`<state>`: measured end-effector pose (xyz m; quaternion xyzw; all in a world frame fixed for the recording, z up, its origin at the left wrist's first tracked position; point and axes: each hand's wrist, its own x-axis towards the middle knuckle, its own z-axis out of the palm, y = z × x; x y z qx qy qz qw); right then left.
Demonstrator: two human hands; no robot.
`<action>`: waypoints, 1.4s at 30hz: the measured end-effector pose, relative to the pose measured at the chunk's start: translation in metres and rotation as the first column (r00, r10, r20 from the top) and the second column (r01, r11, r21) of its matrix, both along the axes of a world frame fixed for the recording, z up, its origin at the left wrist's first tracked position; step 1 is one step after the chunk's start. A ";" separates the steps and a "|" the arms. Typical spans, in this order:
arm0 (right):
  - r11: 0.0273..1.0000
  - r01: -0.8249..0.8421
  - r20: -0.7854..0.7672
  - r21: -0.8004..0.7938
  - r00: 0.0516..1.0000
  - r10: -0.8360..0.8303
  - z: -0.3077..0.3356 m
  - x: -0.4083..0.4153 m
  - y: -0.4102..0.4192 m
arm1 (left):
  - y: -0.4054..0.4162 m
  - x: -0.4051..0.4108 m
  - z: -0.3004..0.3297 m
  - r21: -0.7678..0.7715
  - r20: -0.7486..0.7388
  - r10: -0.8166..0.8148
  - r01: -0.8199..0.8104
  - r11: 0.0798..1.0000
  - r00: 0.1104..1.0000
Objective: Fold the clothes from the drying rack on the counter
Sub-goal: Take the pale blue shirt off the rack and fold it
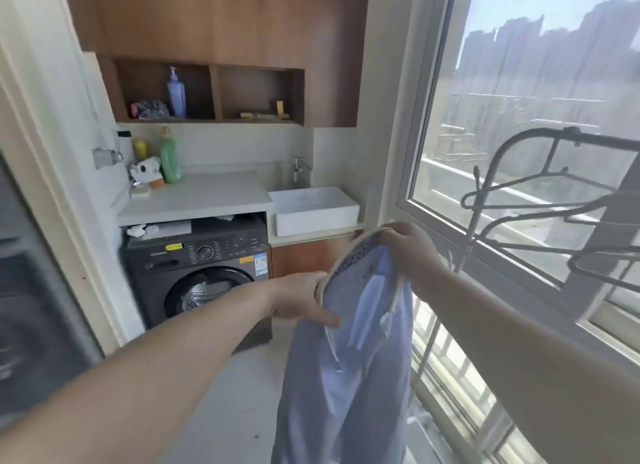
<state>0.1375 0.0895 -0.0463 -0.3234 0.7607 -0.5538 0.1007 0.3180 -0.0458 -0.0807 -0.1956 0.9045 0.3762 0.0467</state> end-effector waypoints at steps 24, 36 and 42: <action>0.876 -0.474 0.003 0.088 0.879 0.476 -0.013 -0.050 -0.466 | -0.397 0.009 0.027 -0.487 -0.314 0.494 -0.584 0.649 0.811; -0.067 -0.997 0.427 0.036 -0.046 0.903 0.045 -0.146 -0.650 | -0.584 -0.042 0.099 -0.595 -0.434 0.569 -0.696 0.402 0.699; -0.049 -0.899 0.340 0.436 0.114 0.934 0.040 -0.178 -0.724 | -0.657 -0.056 0.107 -0.710 -0.295 0.508 -0.541 0.451 0.809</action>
